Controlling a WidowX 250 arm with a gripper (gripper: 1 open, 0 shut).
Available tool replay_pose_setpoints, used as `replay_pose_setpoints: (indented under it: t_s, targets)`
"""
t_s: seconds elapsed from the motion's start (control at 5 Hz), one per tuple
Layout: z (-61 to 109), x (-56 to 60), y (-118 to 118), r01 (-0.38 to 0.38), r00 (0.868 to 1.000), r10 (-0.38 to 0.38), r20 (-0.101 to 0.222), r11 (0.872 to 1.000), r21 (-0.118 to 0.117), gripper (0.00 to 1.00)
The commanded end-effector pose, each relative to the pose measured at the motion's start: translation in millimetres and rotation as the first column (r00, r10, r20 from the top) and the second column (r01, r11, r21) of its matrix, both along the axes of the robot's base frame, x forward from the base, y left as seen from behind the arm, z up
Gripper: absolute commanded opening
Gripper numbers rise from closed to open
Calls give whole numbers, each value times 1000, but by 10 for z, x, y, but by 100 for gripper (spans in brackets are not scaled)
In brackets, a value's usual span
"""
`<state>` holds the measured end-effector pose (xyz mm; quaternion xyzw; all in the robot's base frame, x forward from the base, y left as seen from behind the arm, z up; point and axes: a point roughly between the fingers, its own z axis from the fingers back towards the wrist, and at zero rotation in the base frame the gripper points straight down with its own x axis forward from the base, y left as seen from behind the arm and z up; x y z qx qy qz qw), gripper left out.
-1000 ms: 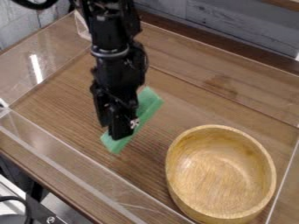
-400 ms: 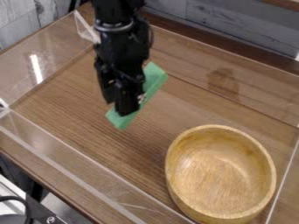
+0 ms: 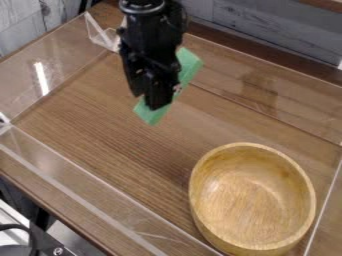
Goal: Put the green block in the brown bowl
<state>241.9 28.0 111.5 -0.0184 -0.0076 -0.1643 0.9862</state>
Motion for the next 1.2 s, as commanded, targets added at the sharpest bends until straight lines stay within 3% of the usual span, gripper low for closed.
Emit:
replay_pose_setpoints:
  t_s: [0.0, 0.6, 1.0]
  targets:
    - [109, 151, 29, 7, 998, -8, 69, 1000, 16, 0]
    - [19, 475, 66, -17, 994, 14, 109, 1000, 26, 0]
    - [-31, 594, 204, -53, 991, 49, 124, 998, 35, 0]
